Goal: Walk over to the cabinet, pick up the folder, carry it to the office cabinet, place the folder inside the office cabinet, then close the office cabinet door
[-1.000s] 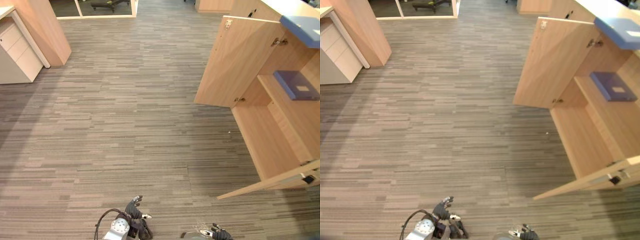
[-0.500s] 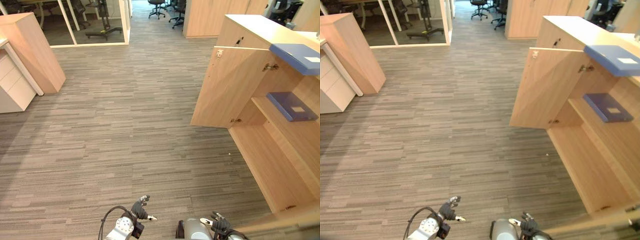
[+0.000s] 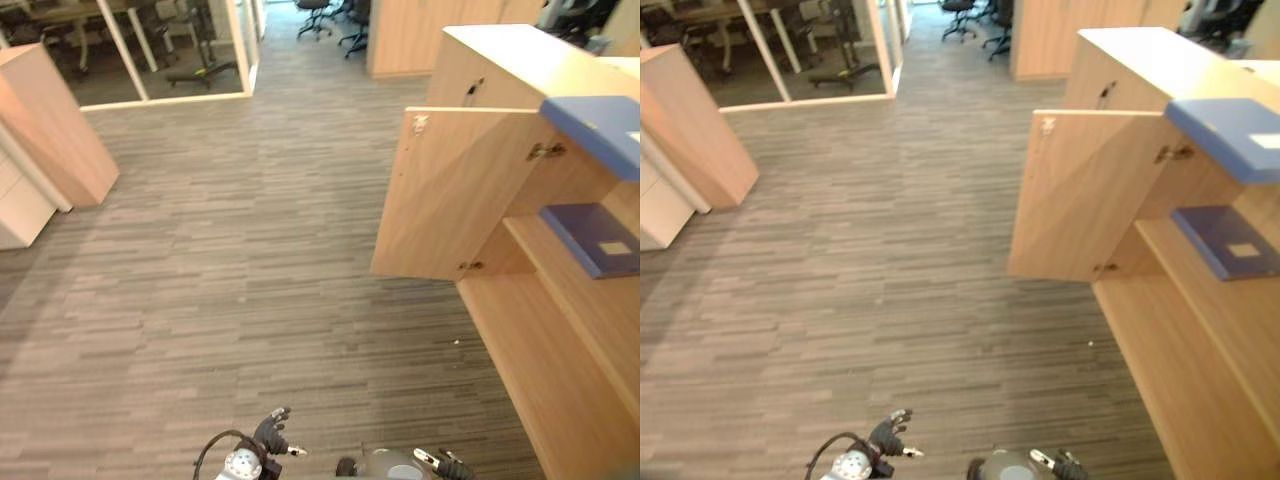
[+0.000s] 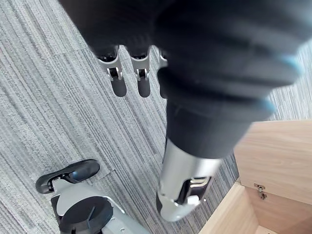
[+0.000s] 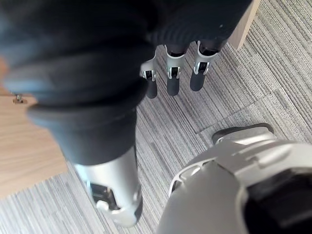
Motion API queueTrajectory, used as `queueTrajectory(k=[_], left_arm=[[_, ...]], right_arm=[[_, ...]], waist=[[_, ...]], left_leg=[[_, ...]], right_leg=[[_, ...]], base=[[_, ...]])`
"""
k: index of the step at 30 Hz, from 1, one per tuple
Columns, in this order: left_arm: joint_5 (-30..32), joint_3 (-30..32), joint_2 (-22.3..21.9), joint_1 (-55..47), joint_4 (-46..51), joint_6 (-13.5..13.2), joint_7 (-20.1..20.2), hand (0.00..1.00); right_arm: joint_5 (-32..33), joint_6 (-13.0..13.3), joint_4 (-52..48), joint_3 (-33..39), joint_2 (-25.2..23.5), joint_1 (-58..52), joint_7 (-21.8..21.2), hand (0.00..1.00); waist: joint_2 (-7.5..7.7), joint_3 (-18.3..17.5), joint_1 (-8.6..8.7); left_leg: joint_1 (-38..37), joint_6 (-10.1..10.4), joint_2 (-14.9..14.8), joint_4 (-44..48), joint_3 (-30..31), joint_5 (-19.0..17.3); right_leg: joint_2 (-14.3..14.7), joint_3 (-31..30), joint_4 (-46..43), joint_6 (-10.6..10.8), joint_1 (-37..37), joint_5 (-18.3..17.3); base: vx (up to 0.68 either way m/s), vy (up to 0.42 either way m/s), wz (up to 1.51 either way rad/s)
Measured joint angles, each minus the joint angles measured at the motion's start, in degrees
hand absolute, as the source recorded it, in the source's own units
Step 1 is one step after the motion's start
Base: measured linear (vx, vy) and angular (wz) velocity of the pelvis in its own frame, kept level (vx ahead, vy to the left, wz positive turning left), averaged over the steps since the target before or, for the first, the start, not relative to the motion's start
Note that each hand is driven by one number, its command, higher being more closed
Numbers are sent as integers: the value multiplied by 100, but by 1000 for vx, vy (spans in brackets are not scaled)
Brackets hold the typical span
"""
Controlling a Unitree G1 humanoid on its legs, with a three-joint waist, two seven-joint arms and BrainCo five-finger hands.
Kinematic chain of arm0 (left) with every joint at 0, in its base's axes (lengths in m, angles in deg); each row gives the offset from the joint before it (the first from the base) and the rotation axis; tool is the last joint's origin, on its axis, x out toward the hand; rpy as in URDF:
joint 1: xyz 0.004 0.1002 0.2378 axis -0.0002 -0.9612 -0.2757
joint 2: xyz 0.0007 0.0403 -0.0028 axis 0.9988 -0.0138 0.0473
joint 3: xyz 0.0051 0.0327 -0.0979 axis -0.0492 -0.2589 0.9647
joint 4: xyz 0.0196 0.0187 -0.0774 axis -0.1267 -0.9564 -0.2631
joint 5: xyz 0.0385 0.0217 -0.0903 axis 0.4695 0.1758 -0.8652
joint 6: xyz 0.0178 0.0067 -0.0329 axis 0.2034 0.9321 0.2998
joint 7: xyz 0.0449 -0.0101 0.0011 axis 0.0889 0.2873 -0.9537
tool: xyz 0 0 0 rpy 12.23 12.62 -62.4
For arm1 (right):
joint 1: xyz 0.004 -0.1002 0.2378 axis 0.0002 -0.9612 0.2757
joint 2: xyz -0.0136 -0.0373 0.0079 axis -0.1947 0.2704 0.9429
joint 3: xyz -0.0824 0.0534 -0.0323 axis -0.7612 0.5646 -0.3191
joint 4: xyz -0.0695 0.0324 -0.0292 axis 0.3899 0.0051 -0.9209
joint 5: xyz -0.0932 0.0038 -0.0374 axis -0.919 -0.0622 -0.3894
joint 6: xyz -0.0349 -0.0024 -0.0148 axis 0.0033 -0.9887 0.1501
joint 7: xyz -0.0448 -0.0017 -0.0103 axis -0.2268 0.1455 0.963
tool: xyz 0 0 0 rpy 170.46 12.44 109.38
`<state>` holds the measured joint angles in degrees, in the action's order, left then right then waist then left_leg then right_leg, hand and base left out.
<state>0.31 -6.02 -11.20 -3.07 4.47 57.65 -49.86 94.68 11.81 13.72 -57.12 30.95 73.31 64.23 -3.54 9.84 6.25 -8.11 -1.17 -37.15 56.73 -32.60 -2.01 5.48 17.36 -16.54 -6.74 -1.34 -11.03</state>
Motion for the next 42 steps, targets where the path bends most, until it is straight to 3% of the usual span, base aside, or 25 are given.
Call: queueTrajectory(k=[2, 3, 6, 7, 8, 9, 10, 13, 15, 18, 19, 21, 22, 24, 27, 29, 31, 32, 34, 35, 37, 39, 41, 42], left_arm=[[-12, 117, -7, -36, 30, 9, -57, 0], [-32, 149, 23, -49, 137, 22, -135, 0], [-39, 138, 81, -48, 312, 19, -216, 0], [-39, 117, 129, 18, 360, 1, -220, 0], [-40, 110, 134, 63, 385, -18, -233, 0], [-46, 103, 125, 62, 403, -36, -246, 0], [-62, 75, 112, 37, 390, -67, -265, 0], [-97, 104, 144, 57, 326, -71, -291, 0], [-126, 107, 141, 99, 214, -76, -292, 0], [-142, 120, 144, -31, 209, -71, -291, 0], [-142, 110, 161, -72, 209, -72, -292, 0], [-142, 12, 236, -128, 202, -64, -289, 0], [-136, -26, 289, -103, 201, -65, -277, 0], [-134, -32, 359, -102, 193, -65, -262, 0], [-126, -29, 343, -108, 40, -57, -234, 0], [-121, -28, 318, -98, -12, -54, -215, 0], [-115, -13, 314, -85, -12, -53, -212, 0], [-111, 1, 317, -73, -25, -45, -213, 0], [-92, 28, 176, 70, -32, -58, -209, 0], [-92, 99, 73, 241, -28, -59, -209, 0], [-92, 165, -23, 440, -1, -74, -209, 0], [-91, 187, -29, 545, 3, -121, -211, 0], [-105, 289, -43, 539, 1, -125, -218, 0], [-163, 377, -28, 403, 0, -124, -231, 0]], right_arm=[[-5, -18, 55, 7, -12, -129, 8, 0], [-47, -49, 108, 6, -12, -137, 17, 0], [-52, -56, 146, -2, -45, -74, 44, 0], [-53, -53, 134, -3, -108, 50, 44, 0], [-54, -47, 137, 7, -149, 98, 38, 0], [-56, -40, 135, 10, -156, 130, 34, 0], [-55, -12, 115, 26, -157, 134, 32, 0], [-55, 2, -4, 59, -267, 50, 32, 0], [-56, 13, -33, 109, -406, -84, 32, 0], [-55, 17, -39, 232, -441, -139, 19, 0], [-50, 13, -33, 322, -466, -152, 10, 0], [-53, 22, -49, 391, -475, -169, -4, 0], [-58, 21, -56, 408, -474, -171, -7, 0], [-81, 20, -89, 456, -471, -167, -9, 0], [-87, 26, -219, 468, -450, -171, -12, 0], [-86, 66, -302, 532, -453, -148, -23, 0], [-116, 64, -305, 536, -441, -95, -39, 0], [-152, 64, -294, 534, -405, -88, -57, 0], [-290, 57, -266, 491, -202, 100, -64, 0], [-293, 42, -244, 492, -114, 196, -63, 0], [-293, -2, -195, 496, -69, 246, -62, 0], [-286, -12, -190, 505, -111, 227, -71, 0], [-239, -2, -139, 517, -130, 132, -66, 0], [-151, 12, -90, 525, -132, 70, -50, 0]], waist=[[44, -12, -69], [93, -11, -83], [209, 14, -180], [338, 42, -241], [422, 51, -262], [420, 54, -281], [387, 22, -303], [482, -165, -319], [694, -222, -252], [727, -312, -275], [731, -314, -275], [694, -317, -217], [659, -308, -174], [615, -285, -130], [495, -224, -107], [412, -168, -36], [378, -127, -7], [316, -86, 10], [27, 64, -1], [-81, 176, 16], [-155, 229, 28], [-128, 216, 103], [-70, 164, 140], [-40, 97, 110]], left_leg=[[392, -11, 76, 458, 11, -469], [707, 18, 276, 386, 28, -737], [1359, 205, 1041, -381, 116, -1238], [1713, 196, 1705, -1226, 302, -1327], [1886, 340, 2329, -2362, 594, -1216], [1886, 452, 2574, -3029, 766, -1089], [1874, 464, 2837, -4092, 1089, -533], [1766, 199, 2983, -4133, 1173, 77], [1688, -1, 3115, -3929, 812, -87], [1197, -38, 3282, -4011, 142, -557], [906, -11, 3365, -4086, -73, -674], [409, -37, 3520, -4244, -215, -803], [125, -30, 3549, -4392, -269, -829], [-307, 15, 3509, -4680, -328, -795], [-753, 181, 3328, -5086, -647, -695], [-1014, 428, 3235, -5442, -881, -562], [-1219, 759, 3157, -5678, -1153, -470], [-1344, 948, 3086, -5735, -1309, -449], [-1387, 1085, 2864, -5753, -1684, -311], [-1430, 1116, 2816, -5795, -1825, -194], [-1505, 1118, 2768, -5878, -1851, 73], [-1518, 1116, 2592, -5605, -1781, 199], [-1300, 1170, 2046, -4385, -1628, -12], [-1033, 956, 1506, -3224, -1476, -24]], right_leg=[[67, -116, 241, -42, -329, -19], [59, -212, 312, -97, -495, -27], [-93, -443, 347, -151, -637, -59], [-270, -657, 381, -113, -693, -106], [-420, -876, 371, -41, -724, -152], [-449, -1008, 394, 11, -720, -180], [-430, -1336, 368, 183, -801, -291], [-530, -1899, 291, 432, -779, -497], [-818, -2162, -91, 646, -642, -763], [-1178, -2122, -1543, 729, -50, -771], [-1428, -1815, -2447, 891, 267, -604], [-1901, -1146, -3500, 841, 560, -309], [-2046, -832, -3874, 801, 667, -359], [-2012, -482, -3824, 723, 775, -622], [-1886, -7, -2965, 712, 1058, -767], [-1862, 383, -2022, 723, 1323, -701], [-1857, 753, -978, 661, 1507, -61], [-1770, 965, -791, 431, 1416, 620], [-1451, 1197, -805, 331, 1457, 597], [-1334, 1211, -829, 174, 1469, 491], [-1206, 1225, -808, 54, 1415, 407], [-1127, 1320, -663, 110, 1233, 318], [-889, 1342, -188, 248, 857, 156], [-681, 1414, 316, 228, 552, 124]], base=[[267, -98, -28], [303, -34, -24], [202, 33, -44], [132, 131, -87], [137, 144, -93], [180, 197, -118], [188, 171, -114], [288, 182, -110], [335, 226, -90], [319, 293, -105], [259, 283, -68], [285, 235, -51], [316, 145, -24], [334, 49, -19], [242, -41, -38], [246, -149, -50], [288, -241, -59], [257, -219, -64], [304, -281, -72], [259, -264, -57], [219, -214, -29], [176, -184, -2], [119, -223, -6], [185, -333, -48]])
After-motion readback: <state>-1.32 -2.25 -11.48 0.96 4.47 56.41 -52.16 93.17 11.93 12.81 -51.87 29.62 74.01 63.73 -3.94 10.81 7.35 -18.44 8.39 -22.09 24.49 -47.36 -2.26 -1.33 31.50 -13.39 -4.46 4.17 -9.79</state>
